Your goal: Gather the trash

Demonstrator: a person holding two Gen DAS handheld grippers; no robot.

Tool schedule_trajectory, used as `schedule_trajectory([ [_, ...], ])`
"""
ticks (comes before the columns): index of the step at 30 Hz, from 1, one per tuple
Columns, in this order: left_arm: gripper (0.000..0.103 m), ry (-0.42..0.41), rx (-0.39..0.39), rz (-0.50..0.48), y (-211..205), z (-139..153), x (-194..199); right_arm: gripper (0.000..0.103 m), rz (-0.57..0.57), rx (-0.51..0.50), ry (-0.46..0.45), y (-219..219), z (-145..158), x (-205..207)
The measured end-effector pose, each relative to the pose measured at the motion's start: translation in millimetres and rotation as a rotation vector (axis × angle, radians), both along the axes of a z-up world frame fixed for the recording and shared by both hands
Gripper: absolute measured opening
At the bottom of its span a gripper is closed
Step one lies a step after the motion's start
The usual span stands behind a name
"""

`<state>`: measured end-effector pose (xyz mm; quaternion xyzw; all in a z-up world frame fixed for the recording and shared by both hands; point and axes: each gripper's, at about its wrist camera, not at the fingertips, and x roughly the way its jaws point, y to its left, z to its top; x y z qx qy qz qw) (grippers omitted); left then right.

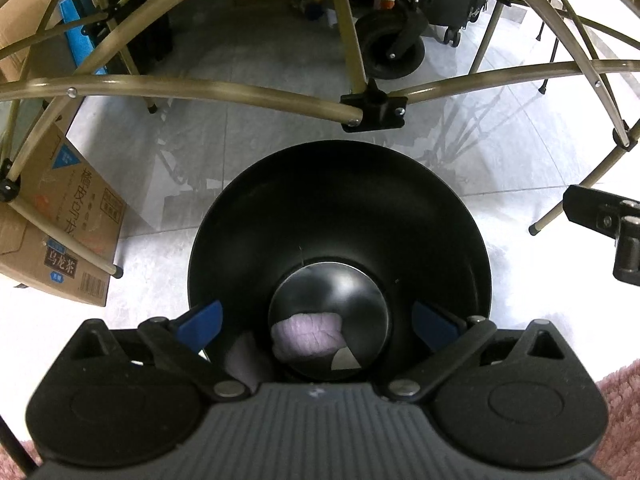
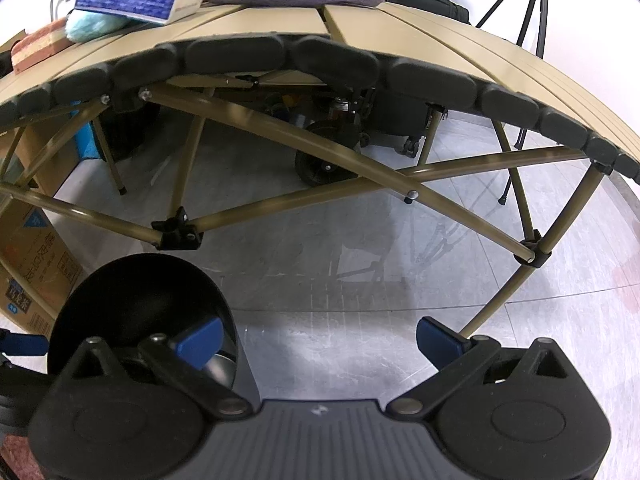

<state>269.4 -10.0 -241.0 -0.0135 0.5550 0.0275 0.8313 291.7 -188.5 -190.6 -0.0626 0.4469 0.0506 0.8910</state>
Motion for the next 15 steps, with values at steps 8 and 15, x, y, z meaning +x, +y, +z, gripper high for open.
schedule_trajectory([
  [8,0.103,0.0,-0.004,-0.001,1,1,-1,0.103,0.0,0.0,0.0,0,0,0],
  [15,0.103,-0.033,-0.02,0.012,3,10,-7,0.103,0.004,0.004,-0.006,3,1,-1],
])
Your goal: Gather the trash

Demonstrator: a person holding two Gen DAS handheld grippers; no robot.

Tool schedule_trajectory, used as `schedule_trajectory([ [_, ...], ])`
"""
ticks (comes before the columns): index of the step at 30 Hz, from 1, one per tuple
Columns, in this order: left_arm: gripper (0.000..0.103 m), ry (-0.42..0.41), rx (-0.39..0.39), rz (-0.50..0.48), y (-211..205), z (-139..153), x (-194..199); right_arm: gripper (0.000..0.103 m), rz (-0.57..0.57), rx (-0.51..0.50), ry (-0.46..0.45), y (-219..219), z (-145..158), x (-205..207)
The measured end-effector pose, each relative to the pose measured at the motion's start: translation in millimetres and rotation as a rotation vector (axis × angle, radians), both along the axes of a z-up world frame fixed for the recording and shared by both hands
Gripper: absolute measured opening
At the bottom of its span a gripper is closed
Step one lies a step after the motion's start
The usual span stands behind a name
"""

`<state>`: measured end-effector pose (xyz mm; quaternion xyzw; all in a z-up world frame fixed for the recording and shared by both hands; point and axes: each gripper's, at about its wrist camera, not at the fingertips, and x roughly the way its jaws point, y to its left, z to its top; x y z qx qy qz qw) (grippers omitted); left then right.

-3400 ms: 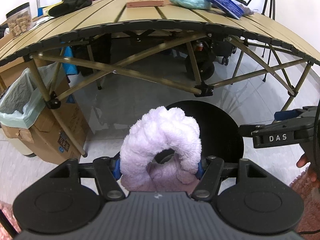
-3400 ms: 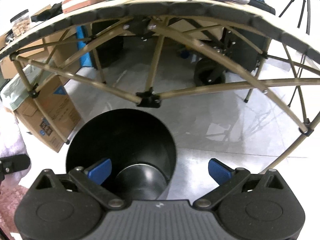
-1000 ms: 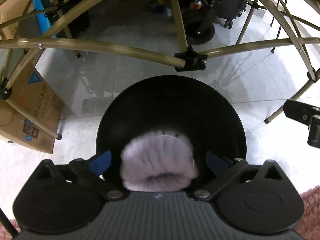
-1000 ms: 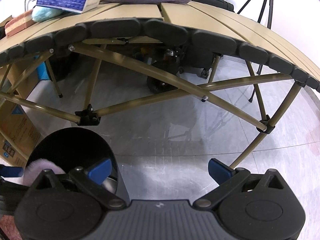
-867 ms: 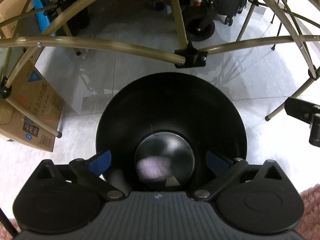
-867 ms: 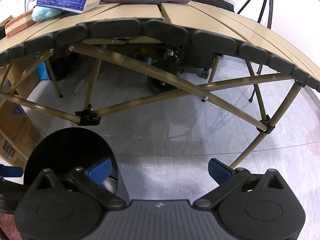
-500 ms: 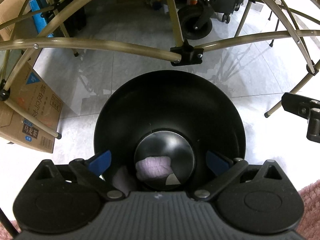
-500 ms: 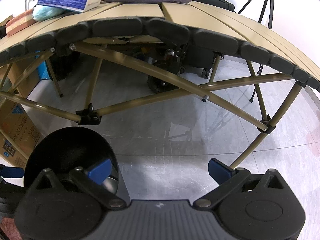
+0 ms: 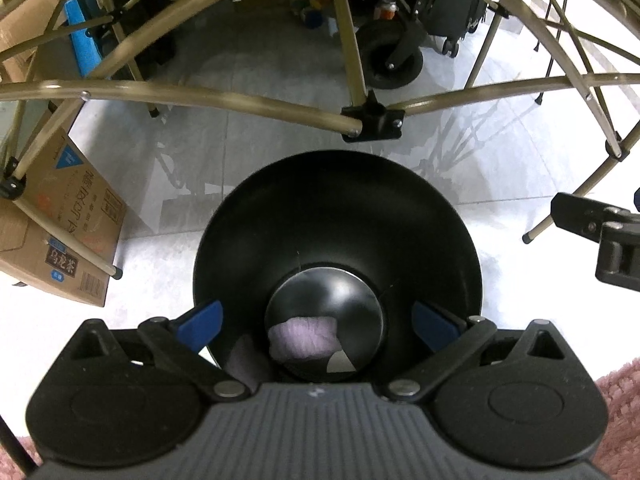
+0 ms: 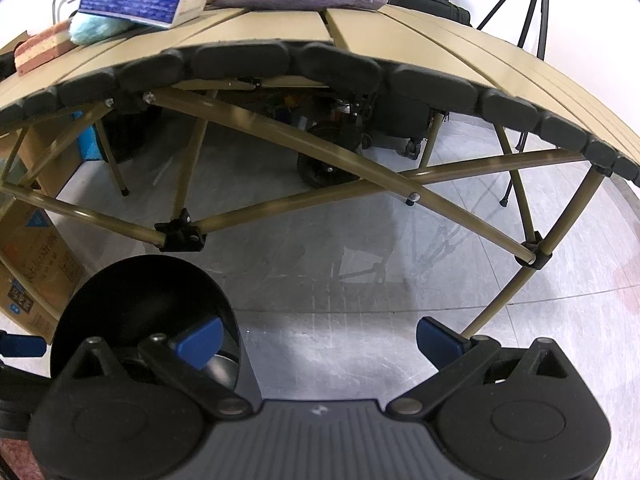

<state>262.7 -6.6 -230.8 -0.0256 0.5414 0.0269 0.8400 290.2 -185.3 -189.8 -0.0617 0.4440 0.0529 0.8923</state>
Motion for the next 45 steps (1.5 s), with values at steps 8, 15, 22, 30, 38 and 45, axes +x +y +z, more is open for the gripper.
schedule_trajectory([
  [8,0.103,-0.049,-0.006,0.031,7,16,-11,0.103,0.028,0.024,-0.038,3,12,-10],
  [15,0.103,-0.137,0.019,0.042,10,38,-27,0.103,0.048,0.061,-0.089,5,26,-23],
  [22,0.103,-0.236,0.049,0.035,9,63,-43,0.103,0.067,0.099,-0.143,6,44,-39],
  [30,0.103,-0.344,0.055,0.034,12,89,-61,0.103,0.101,0.161,-0.22,7,73,-60],
  [38,0.103,-0.426,0.068,0.062,26,110,-80,0.103,0.146,0.224,-0.319,10,102,-77],
  [45,0.103,-0.514,0.072,0.094,38,137,-89,0.103,0.166,0.245,-0.382,17,119,-80],
])
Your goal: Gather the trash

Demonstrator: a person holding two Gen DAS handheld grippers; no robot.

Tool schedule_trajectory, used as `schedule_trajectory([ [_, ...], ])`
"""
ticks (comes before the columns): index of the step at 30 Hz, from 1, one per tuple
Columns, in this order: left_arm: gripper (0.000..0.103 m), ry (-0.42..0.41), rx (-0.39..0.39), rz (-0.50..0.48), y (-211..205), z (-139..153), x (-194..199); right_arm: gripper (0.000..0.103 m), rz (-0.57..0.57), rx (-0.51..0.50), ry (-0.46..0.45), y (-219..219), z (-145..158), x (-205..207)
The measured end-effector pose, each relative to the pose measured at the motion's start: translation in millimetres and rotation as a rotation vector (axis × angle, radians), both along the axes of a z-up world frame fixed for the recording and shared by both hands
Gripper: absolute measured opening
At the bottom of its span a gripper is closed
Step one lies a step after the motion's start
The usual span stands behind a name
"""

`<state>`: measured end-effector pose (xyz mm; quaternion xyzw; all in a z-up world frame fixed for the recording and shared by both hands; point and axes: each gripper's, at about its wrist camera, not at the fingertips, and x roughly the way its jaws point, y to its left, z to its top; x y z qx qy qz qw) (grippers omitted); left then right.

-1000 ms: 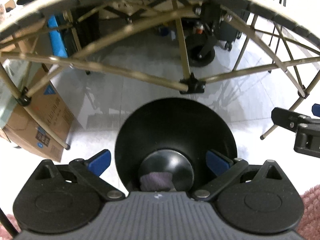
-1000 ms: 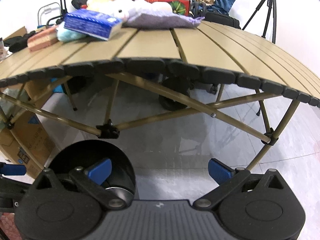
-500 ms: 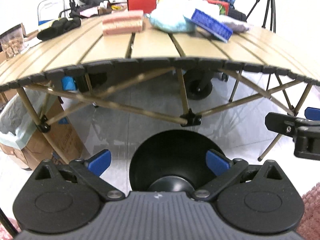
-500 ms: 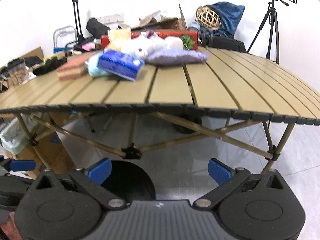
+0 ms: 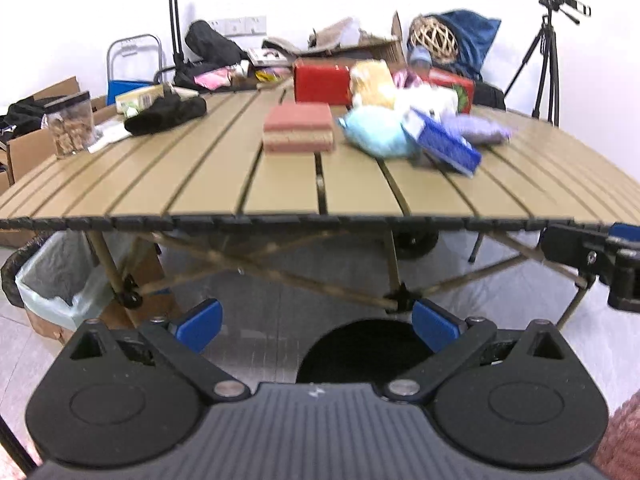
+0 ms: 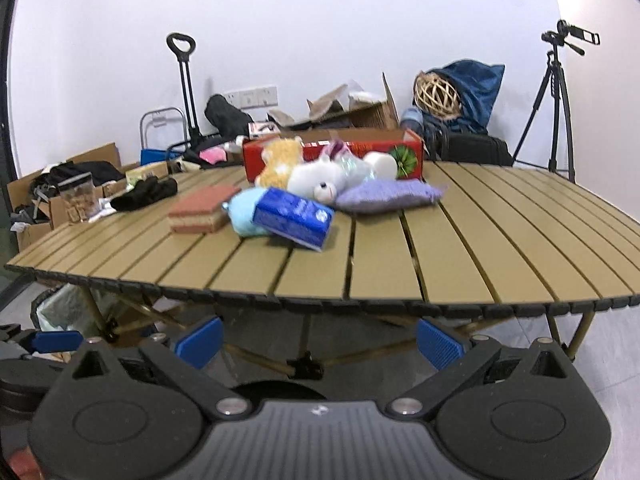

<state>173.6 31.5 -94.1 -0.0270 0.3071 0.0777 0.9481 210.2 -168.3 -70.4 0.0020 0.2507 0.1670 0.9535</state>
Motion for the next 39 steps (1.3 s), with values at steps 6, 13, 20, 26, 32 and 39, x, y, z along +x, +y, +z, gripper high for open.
schedule_trajectory([
  [6,0.103,-0.063,0.003,0.037,12,16,4,0.103,0.012,0.011,-0.048,12,14,7],
  [13,0.103,-0.124,-0.009,0.08,28,32,18,0.103,0.009,0.081,-0.111,23,28,24],
  [20,0.103,-0.163,-0.015,0.111,42,44,34,0.103,-0.022,0.115,-0.135,31,31,50],
  [26,0.103,-0.182,-0.016,0.124,50,51,50,0.103,-0.035,0.128,-0.125,37,27,74],
  [32,0.103,-0.182,-0.016,0.124,54,51,69,0.103,-0.018,0.113,-0.114,47,20,98],
  [39,0.103,-0.186,-0.001,0.119,60,50,91,0.103,-0.024,0.11,-0.061,54,8,129],
])
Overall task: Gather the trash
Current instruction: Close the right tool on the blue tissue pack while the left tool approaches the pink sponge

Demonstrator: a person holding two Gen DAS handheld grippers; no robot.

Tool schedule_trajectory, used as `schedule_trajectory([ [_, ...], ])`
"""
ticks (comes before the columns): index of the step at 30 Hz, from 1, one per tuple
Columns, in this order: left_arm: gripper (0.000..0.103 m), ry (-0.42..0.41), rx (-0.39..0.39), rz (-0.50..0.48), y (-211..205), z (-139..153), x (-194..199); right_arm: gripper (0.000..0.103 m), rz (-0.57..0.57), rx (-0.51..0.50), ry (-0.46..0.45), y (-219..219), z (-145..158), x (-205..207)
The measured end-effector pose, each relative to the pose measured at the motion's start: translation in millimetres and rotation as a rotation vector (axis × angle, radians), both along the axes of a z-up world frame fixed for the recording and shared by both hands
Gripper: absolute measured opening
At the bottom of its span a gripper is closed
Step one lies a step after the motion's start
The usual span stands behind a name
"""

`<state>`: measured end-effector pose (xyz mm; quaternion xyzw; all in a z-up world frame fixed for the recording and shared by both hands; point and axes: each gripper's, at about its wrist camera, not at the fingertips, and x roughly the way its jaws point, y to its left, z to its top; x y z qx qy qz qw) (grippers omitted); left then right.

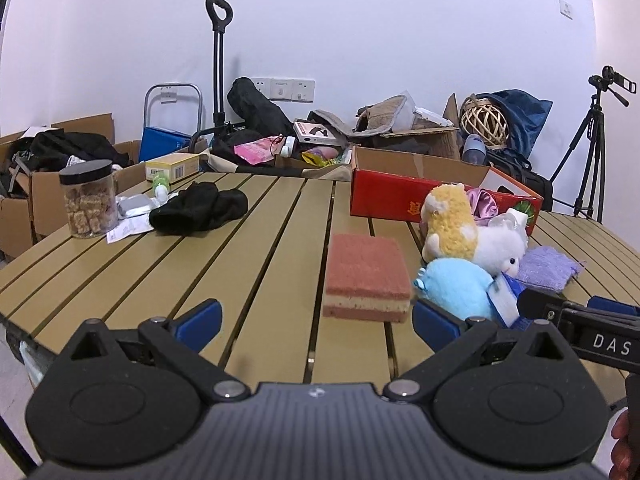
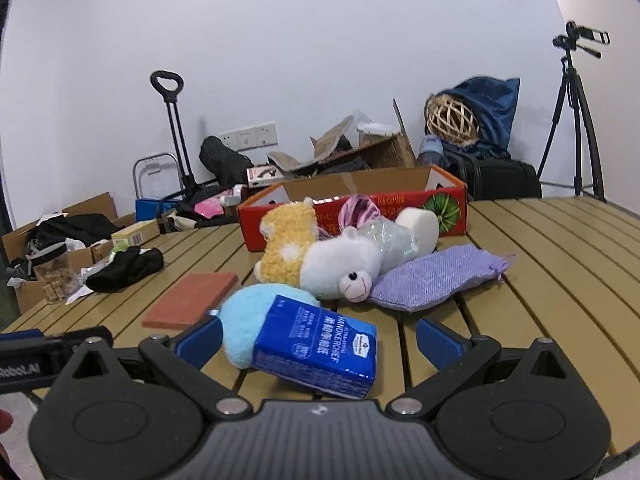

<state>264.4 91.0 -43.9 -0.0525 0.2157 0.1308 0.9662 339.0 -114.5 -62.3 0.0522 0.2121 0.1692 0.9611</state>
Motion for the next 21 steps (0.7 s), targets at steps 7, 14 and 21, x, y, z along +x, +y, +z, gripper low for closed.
schedule_trajectory([
  [7,0.103,0.009,-0.01,-0.027,7,-1,24,0.103,0.02,0.011,0.055,1,-10,25],
  [14,0.103,0.038,-0.024,-0.051,6,-8,33,0.103,0.015,0.087,0.097,-1,-21,34],
  [21,0.103,0.031,0.014,-0.069,-1,-10,27,0.103,-0.001,0.137,0.122,-6,-28,39],
])
